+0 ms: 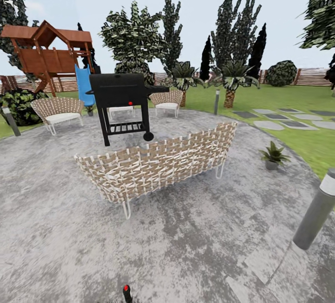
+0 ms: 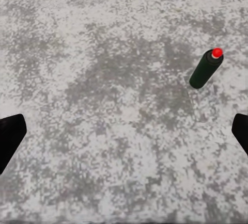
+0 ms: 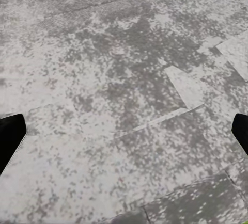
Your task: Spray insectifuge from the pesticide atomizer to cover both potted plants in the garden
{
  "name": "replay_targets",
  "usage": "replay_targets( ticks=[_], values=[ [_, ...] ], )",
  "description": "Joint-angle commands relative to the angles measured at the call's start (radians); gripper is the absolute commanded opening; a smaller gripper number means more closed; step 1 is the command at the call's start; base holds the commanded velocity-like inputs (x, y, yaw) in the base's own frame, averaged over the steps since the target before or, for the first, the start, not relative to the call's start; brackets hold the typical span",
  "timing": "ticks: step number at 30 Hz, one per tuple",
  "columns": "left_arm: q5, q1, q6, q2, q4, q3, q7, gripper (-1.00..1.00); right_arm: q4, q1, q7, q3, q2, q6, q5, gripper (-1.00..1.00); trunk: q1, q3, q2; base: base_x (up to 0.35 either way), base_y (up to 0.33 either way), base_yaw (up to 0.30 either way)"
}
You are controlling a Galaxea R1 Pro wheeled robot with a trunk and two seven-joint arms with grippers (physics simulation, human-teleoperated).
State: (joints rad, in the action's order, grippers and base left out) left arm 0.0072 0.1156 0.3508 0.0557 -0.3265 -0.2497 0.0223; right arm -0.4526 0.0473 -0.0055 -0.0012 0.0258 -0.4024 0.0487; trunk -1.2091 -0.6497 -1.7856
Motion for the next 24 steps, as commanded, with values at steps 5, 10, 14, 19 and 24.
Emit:
replay_targets(
  ticks=[5, 10, 14, 19, 24],
  values=[
    [0.001, 0.001, 0.004, 0.000, 0.001, 0.001, 0.002, 1.00, 0.002, 0.000, -0.001, 0.000, 0.000, -0.003, 0.005, 1.00, 0.000, -0.004, 0.000, 0.000, 0.000, 0.280],
    [0.000, 0.001, 0.004, 0.000, 0.001, -0.001, 0.002, 1.00, 0.003, 0.000, 0.000, 0.001, 0.000, -0.003, 0.005, 1.00, 0.000, -0.007, 0.000, 0.000, -0.008, 0.280],
    [0.000, 0.001, 0.004, 0.000, 0.001, -0.002, 0.002, 1.00, 0.004, 0.000, 0.001, 0.002, 0.000, -0.003, 0.005, 1.00, 0.000, -0.009, 0.000, 0.000, -0.142, 0.280],
    [0.000, 0.001, 0.004, 0.000, 0.001, -0.002, 0.002, 1.00, 0.005, 0.000, 0.001, 0.003, 0.000, -0.003, 0.005, 1.00, 0.000, -0.012, 0.000, 0.000, -0.260, 0.280],
    [0.000, 0.001, 0.004, 0.001, 0.001, -0.002, 0.002, 1.00, 0.005, 0.000, 0.001, 0.003, 0.000, -0.003, 0.005, 1.00, 0.000, -0.015, 0.000, 0.000, -0.271, 0.280]
  ],
)
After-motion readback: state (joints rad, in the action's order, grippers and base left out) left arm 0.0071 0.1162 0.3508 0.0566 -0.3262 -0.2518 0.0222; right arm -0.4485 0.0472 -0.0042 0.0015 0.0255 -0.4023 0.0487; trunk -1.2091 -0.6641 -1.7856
